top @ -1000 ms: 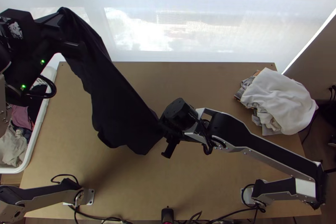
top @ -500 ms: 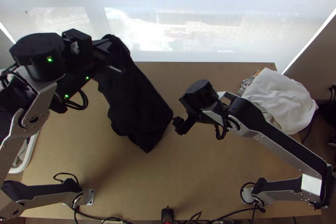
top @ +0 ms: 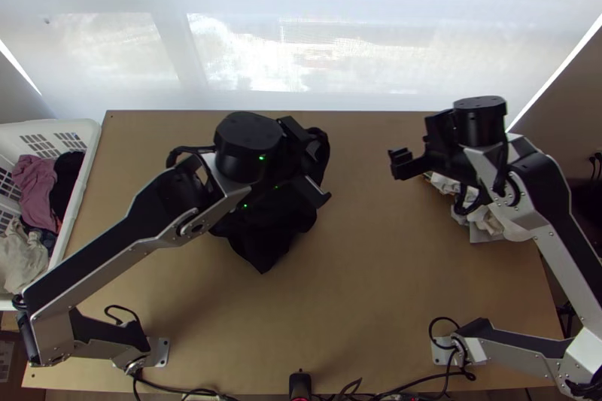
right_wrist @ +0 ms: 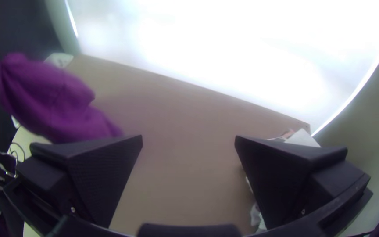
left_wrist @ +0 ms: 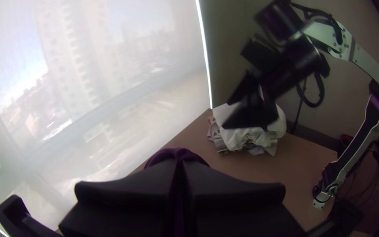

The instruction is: Fold the t-shirt

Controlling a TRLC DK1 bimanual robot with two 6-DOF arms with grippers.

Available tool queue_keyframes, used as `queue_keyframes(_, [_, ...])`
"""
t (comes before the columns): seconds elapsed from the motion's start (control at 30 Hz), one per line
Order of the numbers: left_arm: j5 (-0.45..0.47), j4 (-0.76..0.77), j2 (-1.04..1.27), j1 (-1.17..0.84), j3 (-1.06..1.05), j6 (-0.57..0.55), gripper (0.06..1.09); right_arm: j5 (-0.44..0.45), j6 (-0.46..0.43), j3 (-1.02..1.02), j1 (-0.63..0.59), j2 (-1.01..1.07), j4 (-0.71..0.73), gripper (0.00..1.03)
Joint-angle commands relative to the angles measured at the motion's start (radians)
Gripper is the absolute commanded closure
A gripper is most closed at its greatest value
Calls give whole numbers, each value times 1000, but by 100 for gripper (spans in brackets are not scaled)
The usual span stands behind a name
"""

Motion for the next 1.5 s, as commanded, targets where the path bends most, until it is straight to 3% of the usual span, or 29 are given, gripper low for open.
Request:
queue_keyframes(0.0, [80,51,119,-103,-20,-33,105,0,-45,-22,-263,-83,53,5])
queue_keyframes(0.3, [224,109,321,-246,73,-124,104,2,-24,-39,-330,-107,59,5])
queue_keyframes(0.37, [239,109,358,-266,87,-153,83,2,-18,-45,-335,-109,59,5])
queue_keyframes(0.47, [236,68,387,-278,87,-191,25,2,-18,-65,-347,-112,61,5])
queue_keyframes(0.53, [236,25,386,-275,89,-190,12,2,-21,-91,-346,-116,71,5])
queue_keyframes(0.73, [236,-128,303,-199,95,-188,11,2,-12,-133,-309,-95,131,5])
queue_keyframes(0.9, [236,-213,191,-33,115,-193,11,2,-12,-131,-211,-70,127,5])
queue_keyframes(1.2, [236,-276,-51,381,-45,-196,11,2,-72,-182,179,-34,52,5])
queue_keyframes(1.47, [236,-277,-248,601,-256,-194,11,-1,-162,-231,452,75,24,5])
